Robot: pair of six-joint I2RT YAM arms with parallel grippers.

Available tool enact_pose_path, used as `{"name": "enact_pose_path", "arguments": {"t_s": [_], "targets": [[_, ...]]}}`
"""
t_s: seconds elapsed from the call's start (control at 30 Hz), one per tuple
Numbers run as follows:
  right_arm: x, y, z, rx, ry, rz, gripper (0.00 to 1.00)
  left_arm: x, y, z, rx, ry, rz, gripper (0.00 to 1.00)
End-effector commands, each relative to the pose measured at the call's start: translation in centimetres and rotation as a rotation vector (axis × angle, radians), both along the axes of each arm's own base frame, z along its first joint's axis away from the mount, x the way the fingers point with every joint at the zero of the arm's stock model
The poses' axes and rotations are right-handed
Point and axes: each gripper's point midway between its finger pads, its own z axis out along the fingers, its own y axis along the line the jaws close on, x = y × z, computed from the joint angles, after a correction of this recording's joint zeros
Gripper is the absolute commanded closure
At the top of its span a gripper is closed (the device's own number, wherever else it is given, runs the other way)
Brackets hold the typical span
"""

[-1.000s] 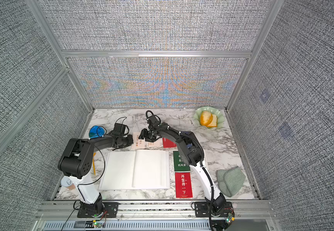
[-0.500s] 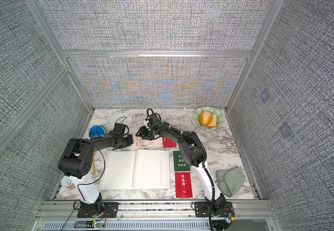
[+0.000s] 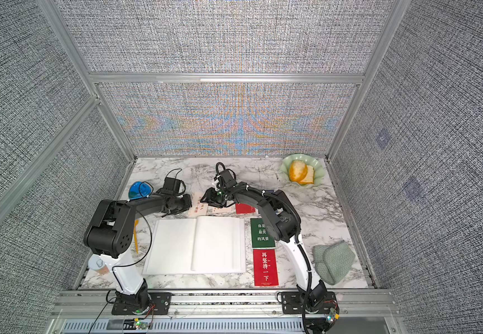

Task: Place the photos into the photo albums
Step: Pick up the photo at the center of the board.

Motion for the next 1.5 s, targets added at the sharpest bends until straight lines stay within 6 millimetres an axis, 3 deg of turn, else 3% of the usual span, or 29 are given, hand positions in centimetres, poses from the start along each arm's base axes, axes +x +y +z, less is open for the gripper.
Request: {"name": "enact_pose_path", "arguments": {"t_s": [0.0,0.53,0.8,1.13,1.47], "targets": [[-0.2,0.7,1.3,0.069,-0.026,0.030,0.50,0.0,-0.6,0.1,-0.034,0.008,-0.018,0.98],[0.2,1.5,2.0,0.140,-0.140,0.073,0.53,1.0,-0.7,1.1,-0.048,-0.009,-0.016,0.98],[0.9,1.7,3.3,0.264,-0.166,-0.009,0.49,1.3,-1.0,1.5,-0.072,-0.018,-0.010,0.98],[2.3,1.8,4.0,0.328,-0.179,-0.098,0.47,0.9,-0.9,0.7,-0.070,0.001,-0.012,0.98],[2.5,1.7,1.8,0.259,-0.122,-0.113,0.47,0.5,-1.1,0.1,-0.087,0.012,-0.012,0.98]]}}
